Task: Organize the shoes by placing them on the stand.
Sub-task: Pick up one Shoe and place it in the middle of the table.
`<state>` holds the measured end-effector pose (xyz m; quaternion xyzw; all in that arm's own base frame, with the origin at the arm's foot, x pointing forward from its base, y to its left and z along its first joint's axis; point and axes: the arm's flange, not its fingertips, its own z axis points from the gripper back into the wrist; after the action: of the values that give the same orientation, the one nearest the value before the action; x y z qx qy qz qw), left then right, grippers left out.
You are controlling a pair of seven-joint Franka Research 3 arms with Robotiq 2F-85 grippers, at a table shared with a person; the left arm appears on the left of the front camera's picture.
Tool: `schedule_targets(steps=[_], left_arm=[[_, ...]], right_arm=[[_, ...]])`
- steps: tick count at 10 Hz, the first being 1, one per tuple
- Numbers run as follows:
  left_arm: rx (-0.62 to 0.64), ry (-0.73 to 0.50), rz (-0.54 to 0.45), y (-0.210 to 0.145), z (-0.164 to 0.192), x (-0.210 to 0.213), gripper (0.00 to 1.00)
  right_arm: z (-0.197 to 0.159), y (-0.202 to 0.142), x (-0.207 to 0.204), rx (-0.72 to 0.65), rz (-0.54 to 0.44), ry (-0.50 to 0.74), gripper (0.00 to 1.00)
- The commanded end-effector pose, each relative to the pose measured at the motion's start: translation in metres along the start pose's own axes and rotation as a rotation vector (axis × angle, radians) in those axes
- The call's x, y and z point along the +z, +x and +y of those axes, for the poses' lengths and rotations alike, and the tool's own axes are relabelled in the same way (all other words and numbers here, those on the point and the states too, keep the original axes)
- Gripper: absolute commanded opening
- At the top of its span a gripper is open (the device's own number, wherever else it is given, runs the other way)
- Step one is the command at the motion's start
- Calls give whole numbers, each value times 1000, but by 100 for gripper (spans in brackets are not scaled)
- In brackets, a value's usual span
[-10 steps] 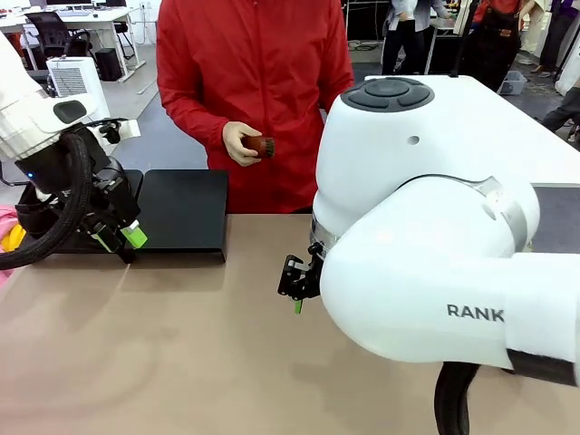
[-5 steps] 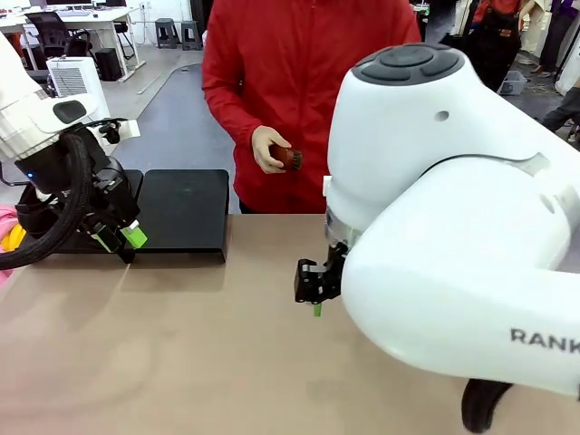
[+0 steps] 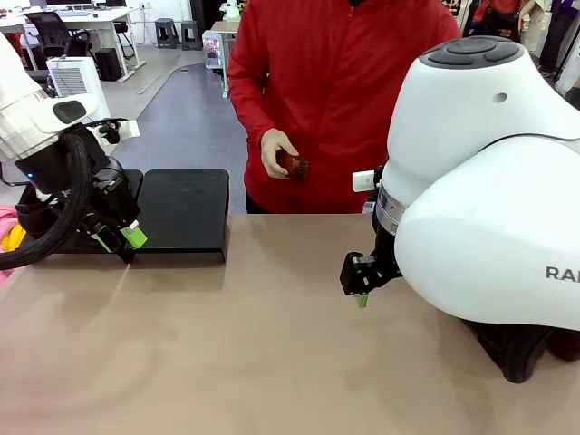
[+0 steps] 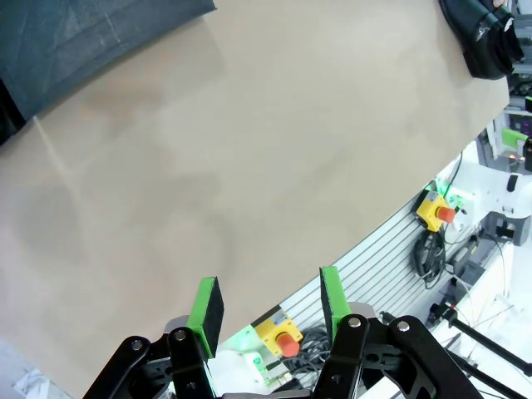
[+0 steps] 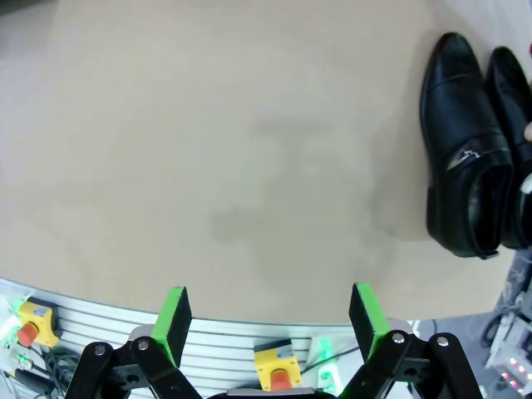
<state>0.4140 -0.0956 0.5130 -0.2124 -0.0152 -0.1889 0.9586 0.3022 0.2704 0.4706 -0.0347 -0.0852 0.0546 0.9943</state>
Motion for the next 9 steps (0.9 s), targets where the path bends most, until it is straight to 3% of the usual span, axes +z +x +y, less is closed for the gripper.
schedule_targets(steps=[1, 6, 7, 9], left_arm=[[-8, -16, -9, -3, 0, 0, 62], [-8, -16, -9, -3, 0, 0, 62], [-8, -16, -9, -3, 0, 0, 62], [-8, -16, -9, -3, 0, 0, 62]], right_arm=[[12, -4, 6, -17, -11, -2, 100], [9, -5, 1, 7, -6, -4, 100], [-6, -4, -8, 64, 65, 60, 100], [-41, -10, -13, 83, 117, 124, 100]])
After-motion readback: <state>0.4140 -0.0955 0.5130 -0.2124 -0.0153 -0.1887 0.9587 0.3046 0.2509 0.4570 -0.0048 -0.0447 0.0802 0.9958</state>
